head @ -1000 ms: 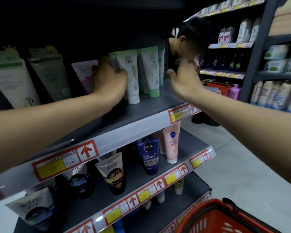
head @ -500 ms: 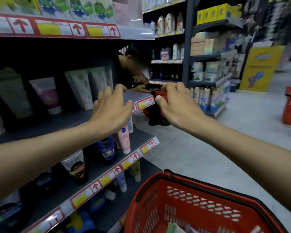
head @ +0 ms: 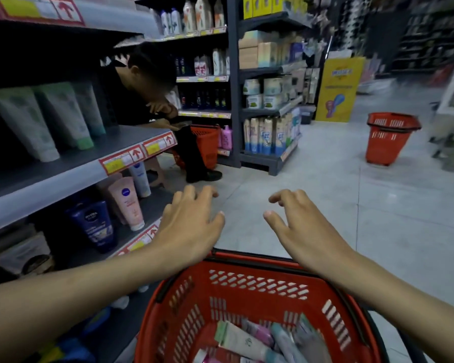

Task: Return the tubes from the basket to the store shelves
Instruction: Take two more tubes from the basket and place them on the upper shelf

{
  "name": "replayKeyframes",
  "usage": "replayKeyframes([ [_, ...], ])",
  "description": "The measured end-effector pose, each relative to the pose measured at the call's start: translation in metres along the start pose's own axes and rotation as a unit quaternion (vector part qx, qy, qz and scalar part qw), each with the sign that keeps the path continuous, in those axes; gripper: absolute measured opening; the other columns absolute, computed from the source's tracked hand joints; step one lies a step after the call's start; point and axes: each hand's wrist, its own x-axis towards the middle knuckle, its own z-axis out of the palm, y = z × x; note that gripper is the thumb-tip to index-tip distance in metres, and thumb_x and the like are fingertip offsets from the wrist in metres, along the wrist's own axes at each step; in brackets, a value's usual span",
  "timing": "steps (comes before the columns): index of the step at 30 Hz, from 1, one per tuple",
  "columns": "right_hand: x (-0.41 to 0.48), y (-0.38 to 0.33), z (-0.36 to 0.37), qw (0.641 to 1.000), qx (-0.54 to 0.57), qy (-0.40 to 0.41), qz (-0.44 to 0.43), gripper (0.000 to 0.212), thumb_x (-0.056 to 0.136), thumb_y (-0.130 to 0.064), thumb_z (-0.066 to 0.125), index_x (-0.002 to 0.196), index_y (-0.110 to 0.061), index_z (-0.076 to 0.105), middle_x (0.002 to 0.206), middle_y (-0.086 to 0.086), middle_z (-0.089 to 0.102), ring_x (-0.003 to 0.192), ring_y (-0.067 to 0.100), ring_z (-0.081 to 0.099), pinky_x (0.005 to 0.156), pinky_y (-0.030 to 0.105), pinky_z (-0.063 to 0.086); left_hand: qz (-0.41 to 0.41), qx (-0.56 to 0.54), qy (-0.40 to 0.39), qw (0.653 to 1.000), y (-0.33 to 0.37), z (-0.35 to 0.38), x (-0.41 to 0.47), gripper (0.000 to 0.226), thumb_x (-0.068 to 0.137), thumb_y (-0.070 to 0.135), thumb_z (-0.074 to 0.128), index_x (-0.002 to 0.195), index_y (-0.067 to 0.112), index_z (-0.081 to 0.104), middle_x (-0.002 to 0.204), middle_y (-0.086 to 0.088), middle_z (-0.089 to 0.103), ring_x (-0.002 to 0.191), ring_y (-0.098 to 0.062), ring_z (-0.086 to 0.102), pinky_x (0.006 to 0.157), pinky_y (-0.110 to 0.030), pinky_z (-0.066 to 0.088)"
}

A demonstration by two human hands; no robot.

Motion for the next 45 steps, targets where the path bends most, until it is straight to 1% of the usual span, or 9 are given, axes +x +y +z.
replayKeyframes([
  [7, -0.024, 0.07, 0.065, 0.991, 0.004, -0.082, 0.104, 0.035, 0.098, -0.041, 0.041, 0.124, -0.019, 0.049, 0.121, 0.008, 0.051, 0.115, 0.025, 0.053, 0.097, 0.038, 0.043, -0.062, -0.02, -0.134, 0.989, -0.013, 0.104, -0.003, 0.037, 0.096, 0.038, 0.047, 0.13, 0.023, 0.047, 0.125, -0.01, 0.048, 0.122, -0.033, 0.044, 0.1, -0.043, 0.041],
  [12, -0.049, 0.134, 0.134, 0.961, 0.028, -0.152, 0.228, 0.03, 0.096, -0.033, 0.048, 0.111, -0.009, 0.056, 0.111, 0.018, 0.061, 0.107, 0.033, 0.056, 0.081, 0.031, 0.039, -0.122, -0.06, -0.234, 0.963, -0.039, 0.194, -0.008, 0.034, 0.092, 0.031, 0.056, 0.123, 0.015, 0.055, 0.123, -0.014, 0.056, 0.116, -0.035, 0.055, 0.098, -0.039, 0.045],
  [19, -0.085, 0.187, 0.214, 0.886, 0.002, -0.325, 0.33, 0.034, 0.095, -0.028, 0.048, 0.115, -0.003, 0.056, 0.121, 0.021, 0.062, 0.107, 0.034, 0.059, 0.074, 0.026, 0.036, -0.202, -0.115, -0.403, 0.885, -0.076, 0.305, -0.03, 0.017, 0.085, 0.009, 0.057, 0.093, 0.004, 0.071, 0.093, -0.016, 0.071, 0.077, -0.023, 0.062, 0.054, -0.024, 0.043],
  [23, -0.094, 0.203, 0.249, 0.859, -0.019, -0.381, 0.34, 0.04, 0.093, -0.035, 0.049, 0.121, -0.007, 0.052, 0.127, 0.017, 0.059, 0.113, 0.033, 0.056, 0.091, 0.032, 0.044, -0.22, -0.151, -0.477, 0.837, -0.106, 0.381, -0.046, 0.032, 0.073, 0.021, 0.068, 0.101, 0.01, 0.075, 0.107, -0.013, 0.074, 0.095, -0.022, 0.069, 0.084, -0.034, 0.057],
  [25, -0.1, 0.208, 0.265, 0.852, -0.028, -0.396, 0.34, 0.044, 0.092, -0.035, 0.054, 0.126, -0.007, 0.05, 0.127, 0.015, 0.059, 0.114, 0.03, 0.056, 0.094, 0.032, 0.046, -0.22, -0.113, -0.497, 0.832, -0.107, 0.399, -0.056, 0.028, 0.082, 0.026, 0.065, 0.099, 0.005, 0.074, 0.106, -0.015, 0.073, 0.1, -0.028, 0.068, 0.083, -0.031, 0.055],
  [31, -0.116, 0.22, 0.293, 0.854, -0.075, -0.387, 0.338, 0.073, 0.086, -0.03, 0.064, 0.146, -0.012, 0.027, 0.14, 0.015, 0.046, 0.126, 0.03, 0.047, 0.102, 0.039, 0.044, -0.028, -0.13, -0.433, 0.891, -0.073, 0.421, -0.073, 0.023, 0.082, 0.018, 0.057, 0.104, 0.015, 0.064, 0.107, -0.01, 0.065, 0.104, -0.03, 0.062, 0.081, -0.029, 0.046],
  [36, -0.119, 0.225, 0.305, 0.854, -0.098, -0.39, 0.331, 0.084, 0.084, -0.027, 0.066, 0.15, -0.016, 0.014, 0.142, 0.013, 0.045, 0.126, 0.029, 0.049, 0.1, 0.036, 0.044, 0.095, -0.084, -0.436, 0.891, -0.04, 0.452, -0.078, 0.056, 0.088, 0.025, 0.064, 0.141, 0.019, 0.047, 0.141, -0.003, 0.05, 0.123, -0.026, 0.048, 0.098, -0.035, 0.042],
  [42, -0.111, 0.223, 0.303, 0.848, -0.062, -0.399, 0.342, 0.094, 0.084, -0.03, 0.064, 0.153, -0.032, 0.0, 0.151, 0.013, 0.035, 0.133, 0.031, 0.043, 0.105, 0.039, 0.042, 0.186, 0.024, -0.397, 0.899, -0.035, 0.466, -0.071, 0.058, 0.091, 0.028, 0.06, 0.144, 0.013, 0.042, 0.142, -0.008, 0.048, 0.128, -0.029, 0.045, 0.1, -0.04, 0.036],
  [45, -0.103, 0.219, 0.299, 0.858, -0.044, -0.408, 0.31, 0.08, 0.09, -0.025, 0.057, 0.15, -0.044, 0.009, 0.151, 0.014, 0.034, 0.128, 0.031, 0.047, 0.101, 0.038, 0.046, 0.261, 0.066, -0.403, 0.875, -0.038, 0.461, -0.073, 0.062, 0.092, 0.028, 0.06, 0.148, 0.014, 0.038, 0.145, -0.01, 0.045, 0.127, -0.03, 0.046, 0.104, -0.04, 0.036],
])
